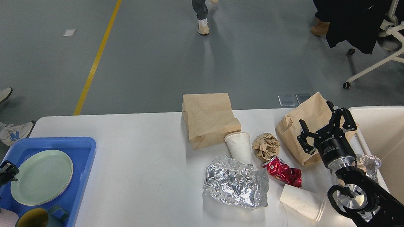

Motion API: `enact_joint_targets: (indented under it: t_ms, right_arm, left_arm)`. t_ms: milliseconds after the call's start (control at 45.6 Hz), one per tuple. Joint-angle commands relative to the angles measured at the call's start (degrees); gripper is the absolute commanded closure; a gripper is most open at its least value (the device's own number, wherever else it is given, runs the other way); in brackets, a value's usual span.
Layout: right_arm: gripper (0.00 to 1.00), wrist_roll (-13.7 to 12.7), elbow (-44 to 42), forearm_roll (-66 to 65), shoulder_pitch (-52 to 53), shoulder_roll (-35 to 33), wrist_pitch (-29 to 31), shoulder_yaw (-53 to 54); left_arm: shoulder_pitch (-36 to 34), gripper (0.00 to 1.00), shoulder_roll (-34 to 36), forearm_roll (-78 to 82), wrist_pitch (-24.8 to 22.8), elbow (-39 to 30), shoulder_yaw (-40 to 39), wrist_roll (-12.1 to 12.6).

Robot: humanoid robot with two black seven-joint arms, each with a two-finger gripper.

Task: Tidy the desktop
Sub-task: 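Open the left gripper and raise it off the stacked plates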

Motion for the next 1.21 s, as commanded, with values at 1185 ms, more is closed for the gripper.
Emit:
enact_joint_targets:
  t_ms: [1185]
  right_arm:
    - [0.00,0.00,0.00,0.00,0.00,-0.02,0.00,0.00]
  left_arm:
    - [42.34,0.04,-20.03,10.62,-0.96,-12.72,-126.16,-18.70]
